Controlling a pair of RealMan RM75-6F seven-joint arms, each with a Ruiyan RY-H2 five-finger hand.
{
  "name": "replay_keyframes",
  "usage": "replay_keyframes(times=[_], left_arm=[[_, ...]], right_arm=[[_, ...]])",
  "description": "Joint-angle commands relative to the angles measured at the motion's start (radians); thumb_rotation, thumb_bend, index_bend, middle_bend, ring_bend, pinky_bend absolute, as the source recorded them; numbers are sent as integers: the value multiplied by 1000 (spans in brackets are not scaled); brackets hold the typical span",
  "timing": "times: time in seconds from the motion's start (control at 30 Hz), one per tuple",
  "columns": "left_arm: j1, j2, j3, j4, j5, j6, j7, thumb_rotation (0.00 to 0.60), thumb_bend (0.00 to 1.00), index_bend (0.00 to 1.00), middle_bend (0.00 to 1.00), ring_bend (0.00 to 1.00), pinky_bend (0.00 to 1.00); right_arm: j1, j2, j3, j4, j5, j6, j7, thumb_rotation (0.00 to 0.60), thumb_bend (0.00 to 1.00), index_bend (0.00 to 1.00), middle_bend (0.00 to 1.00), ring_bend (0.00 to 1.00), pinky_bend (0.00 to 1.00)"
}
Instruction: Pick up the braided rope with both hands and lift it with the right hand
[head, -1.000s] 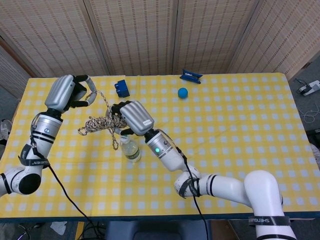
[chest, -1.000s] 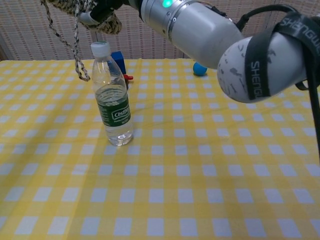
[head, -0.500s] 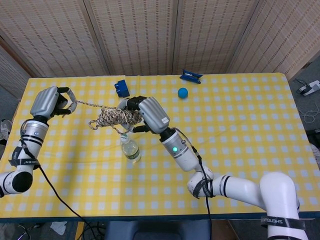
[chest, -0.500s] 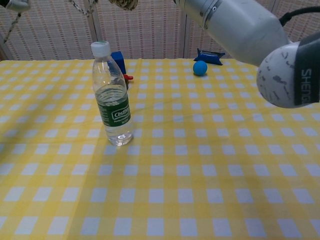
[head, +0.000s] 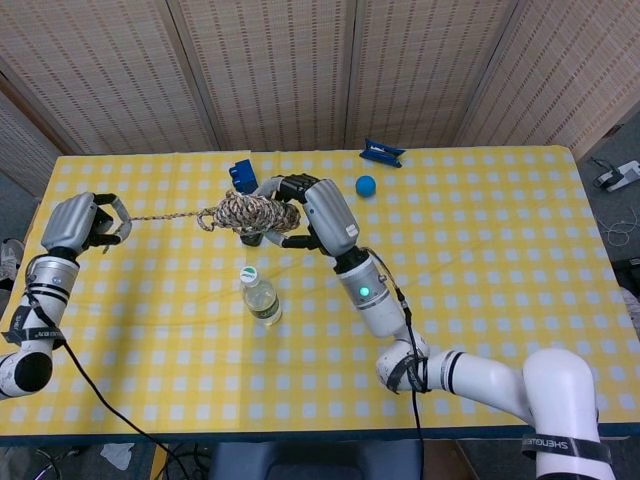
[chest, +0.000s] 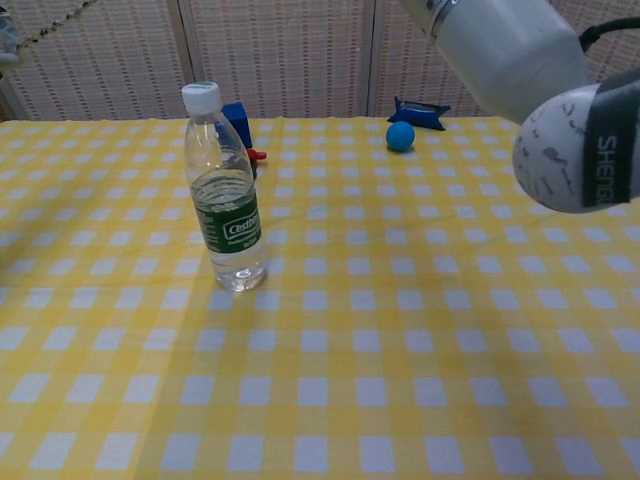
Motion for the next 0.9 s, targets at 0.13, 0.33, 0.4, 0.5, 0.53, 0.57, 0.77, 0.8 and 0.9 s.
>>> replay_keyframes(times=[0.13,0.33,0.4,0.5,0.53,0.57,0.77,0.8,0.9], left_arm=[[36,-6,8,-12,72,74,-5,600,397,736,1000,1000,1000],[78,-8,4,-41,216,220,-7,600,396,738,1000,1000,1000],[88,-13,1,-49,272,279,-2,600,396,740,1000,1000,1000],[96,-19,-8,-70,331,349,13,600,396,743,1000,1000,1000],[97,-19,-12,-77,349,366,15,600,397,744,1000,1000,1000],[99,-20,-16,-85,373,388,16,600,396,744,1000,1000,1000],[95,-10,-23,-141,486,442,4,600,396,747,1000,1000,1000],[92,-8,-23,-151,501,445,3,600,397,747,1000,1000,1000],[80,-10,-22,-177,545,441,-11,600,396,747,1000,1000,1000]], right_arm=[[1,-39,26,27,51,12,-71,600,325,768,664,505,492],[28,-79,63,39,120,-5,-185,600,349,768,664,507,492],[46,-91,81,45,145,-14,-226,600,357,768,664,509,492],[74,-108,103,57,184,-34,-296,600,361,769,664,512,492],[82,-112,109,60,196,-43,-313,600,363,769,664,512,492],[93,-118,117,63,211,-51,-333,600,364,769,664,512,492],[149,-147,150,95,287,-97,-435,600,372,769,664,512,492],[157,-152,153,100,297,-105,-448,600,372,769,664,512,492],[181,-168,160,122,330,-126,-488,600,376,770,664,513,492]])
